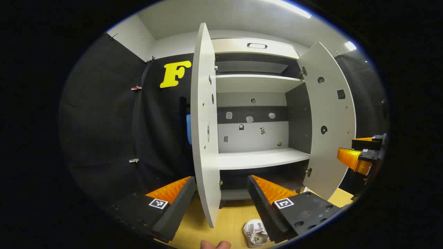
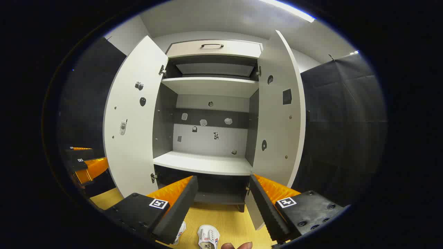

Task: Grab one shoe with the right hand and put it into the shoe cabinet, grab the other shoe with the left hand and put it into the shoe cabinet; then close the right door with the right hand and the left door with the left hand.

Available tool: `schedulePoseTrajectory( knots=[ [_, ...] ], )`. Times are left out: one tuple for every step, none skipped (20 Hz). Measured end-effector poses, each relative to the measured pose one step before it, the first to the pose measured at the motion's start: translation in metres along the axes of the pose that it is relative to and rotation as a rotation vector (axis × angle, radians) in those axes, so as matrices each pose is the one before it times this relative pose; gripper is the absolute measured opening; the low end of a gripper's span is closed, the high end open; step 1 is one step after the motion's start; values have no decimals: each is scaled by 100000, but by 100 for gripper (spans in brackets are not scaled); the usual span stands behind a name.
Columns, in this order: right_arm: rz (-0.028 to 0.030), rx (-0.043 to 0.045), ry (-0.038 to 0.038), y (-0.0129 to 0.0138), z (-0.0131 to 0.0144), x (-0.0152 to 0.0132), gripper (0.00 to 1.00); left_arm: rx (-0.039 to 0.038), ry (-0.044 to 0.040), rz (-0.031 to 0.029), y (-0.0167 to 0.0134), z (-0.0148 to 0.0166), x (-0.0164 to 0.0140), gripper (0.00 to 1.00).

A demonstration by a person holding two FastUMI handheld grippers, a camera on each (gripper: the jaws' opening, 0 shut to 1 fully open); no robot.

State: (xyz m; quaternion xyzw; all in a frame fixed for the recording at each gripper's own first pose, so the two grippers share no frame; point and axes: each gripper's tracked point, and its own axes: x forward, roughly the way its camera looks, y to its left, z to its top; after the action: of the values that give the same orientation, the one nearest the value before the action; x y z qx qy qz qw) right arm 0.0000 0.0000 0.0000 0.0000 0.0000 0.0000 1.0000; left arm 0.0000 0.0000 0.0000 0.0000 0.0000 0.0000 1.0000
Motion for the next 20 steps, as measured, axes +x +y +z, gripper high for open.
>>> schedulePoseTrajectory(
  knots=[
    [29,213,-11,21,9,98,98,-75,102,-17,16,-94,41,95],
    [-22,141,117,-98,38,99,98,-158,286,-236,-48,-78,-9,95],
    [-79,82,-10,-12,-12,85,98,-37,151,-51,-34,-82,66,95],
    [-82,79,61,-30,19,91,98,96,74,-4,18,0,68,95],
    [100,197,193,35,-32,58,98,113,-26,90,-15,-47,66,95],
    [112,159,174,-6,-1,28,98,53,5,-78,-27,-17,-4,95],
    [-60,-29,28,6,11,21,98,90,-40,55,-9,-56,64,95],
    [94,-102,-114,-2,52,63,98,93,-17,43,-11,34,71,95],
    [142,-100,-184,88,18,20,98,147,-80,38,-10,-56,-35,95],
    [177,-104,-69,12,37,21,98,161,-42,-8,-20,79,11,95],
    [174,-229,-19,90,3,34,98,116,-34,41,49,-61,-4,95],
    [245,-196,86,42,-23,-35,98,18,-6,88,25,71,2,95],
    [393,36,-23,105,47,-7,98,-33,-59,54,-41,-31,2,95],
    [281,150,-166,106,74,14,98,-43,13,29,-20,52,17,95],
    [279,302,-177,124,4,-5,98,3,-43,71,37,-84,9,95],
    [-328,4,25,-43,5,10,98,60,92,21,23,50,-34,95],
    [104,-151,51,-9,-108,9,98,-3,-2,44,-7,-43,7,95],
    [-442,-413,582,-75,-255,-35,98,-96,159,71,4,10,0,95],
    [-617,-406,1129,-177,-456,22,98,-202,118,78,-15,-96,-8,95],
    [585,319,1852,225,-575,-101,98,-236,136,78,4,-36,-2,95]
  ],
)
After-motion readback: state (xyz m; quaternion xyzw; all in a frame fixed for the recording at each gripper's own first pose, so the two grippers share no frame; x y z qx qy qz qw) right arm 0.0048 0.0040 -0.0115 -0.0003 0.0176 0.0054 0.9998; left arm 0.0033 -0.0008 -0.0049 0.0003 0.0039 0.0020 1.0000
